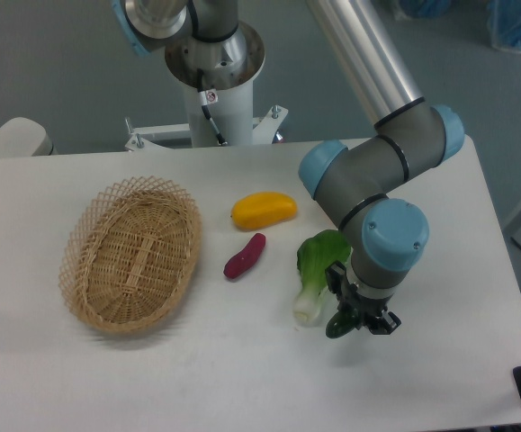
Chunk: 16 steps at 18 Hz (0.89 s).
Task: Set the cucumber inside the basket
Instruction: 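Grasp the green cucumber beside the bok choy with the gripper, then carry the held cucumber over to the wicker basket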
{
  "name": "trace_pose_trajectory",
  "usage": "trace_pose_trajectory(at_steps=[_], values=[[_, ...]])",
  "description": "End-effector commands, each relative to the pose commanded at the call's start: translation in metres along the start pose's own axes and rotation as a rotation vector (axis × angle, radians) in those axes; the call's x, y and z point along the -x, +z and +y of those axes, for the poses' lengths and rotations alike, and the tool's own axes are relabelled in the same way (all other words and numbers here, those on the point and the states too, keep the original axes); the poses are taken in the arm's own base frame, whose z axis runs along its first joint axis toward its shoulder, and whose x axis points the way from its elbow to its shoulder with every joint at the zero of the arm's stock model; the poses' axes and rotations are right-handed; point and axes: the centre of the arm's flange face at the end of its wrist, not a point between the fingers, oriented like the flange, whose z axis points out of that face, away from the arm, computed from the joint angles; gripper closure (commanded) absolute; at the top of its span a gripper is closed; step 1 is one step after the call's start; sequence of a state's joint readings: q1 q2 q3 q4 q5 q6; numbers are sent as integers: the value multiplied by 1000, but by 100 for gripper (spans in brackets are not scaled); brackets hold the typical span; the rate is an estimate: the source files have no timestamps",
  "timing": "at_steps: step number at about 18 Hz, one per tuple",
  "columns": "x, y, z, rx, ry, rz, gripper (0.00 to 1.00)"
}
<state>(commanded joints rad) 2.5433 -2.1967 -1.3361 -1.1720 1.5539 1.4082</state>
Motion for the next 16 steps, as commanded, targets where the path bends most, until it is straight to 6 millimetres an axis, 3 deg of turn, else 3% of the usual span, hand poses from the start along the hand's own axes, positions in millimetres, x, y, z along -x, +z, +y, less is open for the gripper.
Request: trace_pose_trajectory(at_steps=[5,10,14,16], values=[[-3,0,-3,0,-6,2,74],[-17,0,-24,-1,1,10,74],[-43,0,-49,1,-2,25,74],[-60,-12,-59,-6,4,21,74]])
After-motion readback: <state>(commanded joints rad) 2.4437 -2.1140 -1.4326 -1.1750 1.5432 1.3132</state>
